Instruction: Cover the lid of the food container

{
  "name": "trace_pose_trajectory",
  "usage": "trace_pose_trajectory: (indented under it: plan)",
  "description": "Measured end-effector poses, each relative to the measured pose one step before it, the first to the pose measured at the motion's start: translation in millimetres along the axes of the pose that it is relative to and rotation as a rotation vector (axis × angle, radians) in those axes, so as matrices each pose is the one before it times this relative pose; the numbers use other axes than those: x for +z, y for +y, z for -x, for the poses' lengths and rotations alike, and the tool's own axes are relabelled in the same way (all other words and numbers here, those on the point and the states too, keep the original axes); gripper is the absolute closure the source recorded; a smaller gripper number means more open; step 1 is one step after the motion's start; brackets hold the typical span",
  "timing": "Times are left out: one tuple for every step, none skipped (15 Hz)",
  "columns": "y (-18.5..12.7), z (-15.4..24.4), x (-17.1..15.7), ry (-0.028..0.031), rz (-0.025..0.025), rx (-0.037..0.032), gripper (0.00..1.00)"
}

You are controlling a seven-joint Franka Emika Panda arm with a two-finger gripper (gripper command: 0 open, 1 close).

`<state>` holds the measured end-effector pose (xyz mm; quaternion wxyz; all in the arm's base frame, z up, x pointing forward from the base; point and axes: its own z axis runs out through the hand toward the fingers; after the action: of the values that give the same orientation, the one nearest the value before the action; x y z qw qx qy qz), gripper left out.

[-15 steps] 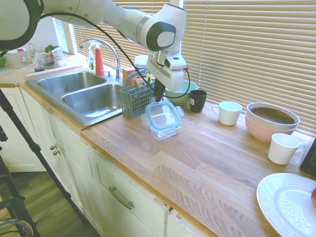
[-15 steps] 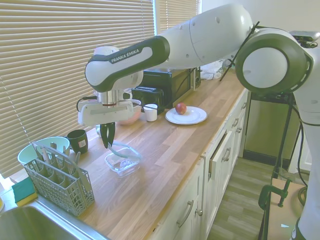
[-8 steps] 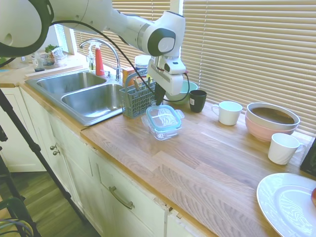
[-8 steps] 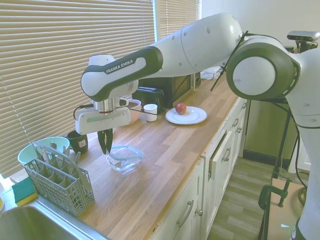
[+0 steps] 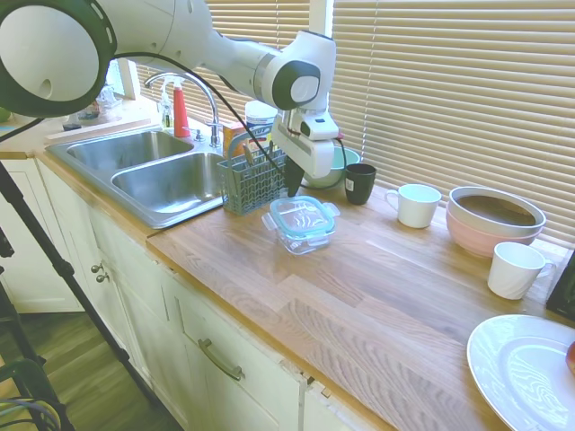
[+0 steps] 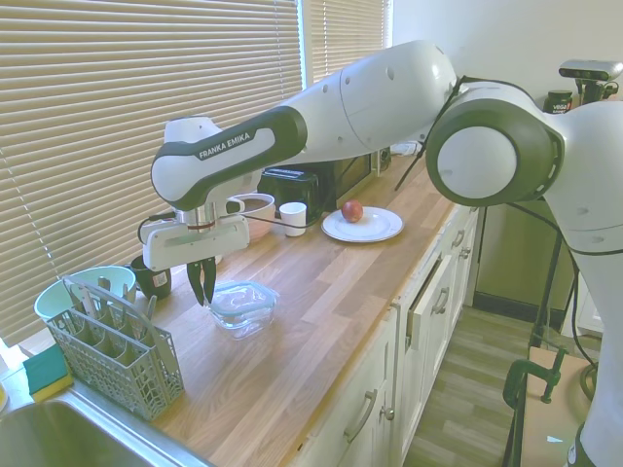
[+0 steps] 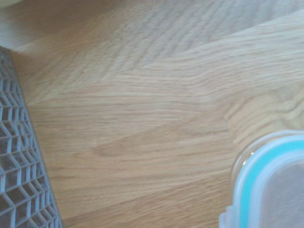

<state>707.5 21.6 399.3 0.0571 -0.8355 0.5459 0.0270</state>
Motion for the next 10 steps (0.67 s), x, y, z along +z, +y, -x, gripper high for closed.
trace_pose_trajectory:
  plan:
    - [-1.59,-1.21,2.25,0.00335,0.00204,0.00318,1.0]
    - [-0.91,-0.87,1.59,0.00364,0.00232,0.00254,1.0]
    - [-0.95,-0.77,1.32,0.00332,0.00168,0.0029,0.0]
    - [-0.61,-0.62,0.83,0.00285,0.00127,0.0034,0.0]
    - [-0.44,-0.78,0.1,0.00274,0.00012,0.00525,0.0]
    - [-0.84,-0.77,-0.23,0.00256,-0.00119,0.00624,0.0]
    - [-0.82,-0.74,-0.46,0.00255,-0.00144,0.00718,0.0]
    - [-0.44,-0.64,0.07,0.00162,-0.00034,0.00902,0.0]
    - [-0.45,-0.29,0.86,0.00034,0.00043,0.00696,0.0]
    - [-0.39,-0.43,0.56,0.00162,0.00058,0.00585,0.0]
